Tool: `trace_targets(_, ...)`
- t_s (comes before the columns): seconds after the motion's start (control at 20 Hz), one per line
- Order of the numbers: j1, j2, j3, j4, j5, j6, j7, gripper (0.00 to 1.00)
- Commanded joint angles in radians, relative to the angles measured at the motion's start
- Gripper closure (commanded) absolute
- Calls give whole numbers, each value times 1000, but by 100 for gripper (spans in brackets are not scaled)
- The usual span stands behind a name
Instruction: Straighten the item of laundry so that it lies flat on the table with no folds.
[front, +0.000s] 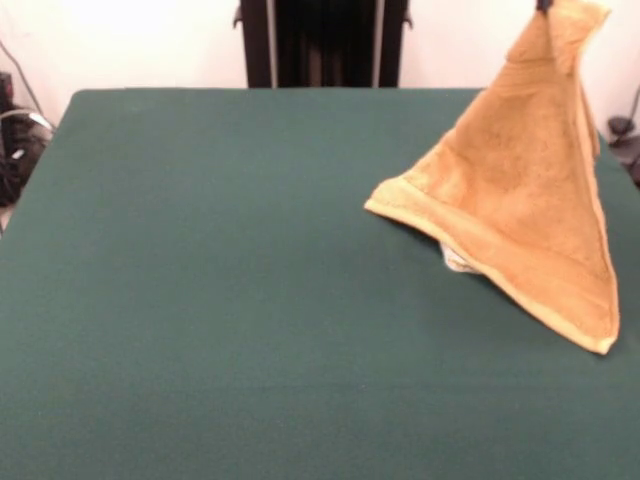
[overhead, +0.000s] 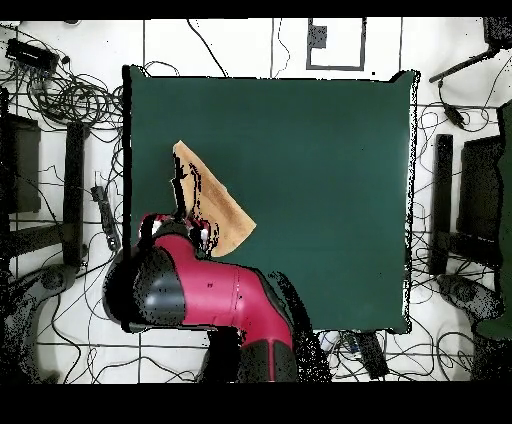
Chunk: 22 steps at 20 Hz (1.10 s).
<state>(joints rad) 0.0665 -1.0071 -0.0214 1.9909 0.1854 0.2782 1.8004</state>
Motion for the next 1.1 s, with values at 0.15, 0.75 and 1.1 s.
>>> trace_targets(0.15, -16, 64, 9, 0, 10, -5, 178, 100)
trace_targets(0.75, -331, -43, 167, -168, -29, 454, -160, 100)
trace_targets(1.1, -462, -70, 236, -242, -91, 613, -270, 100)
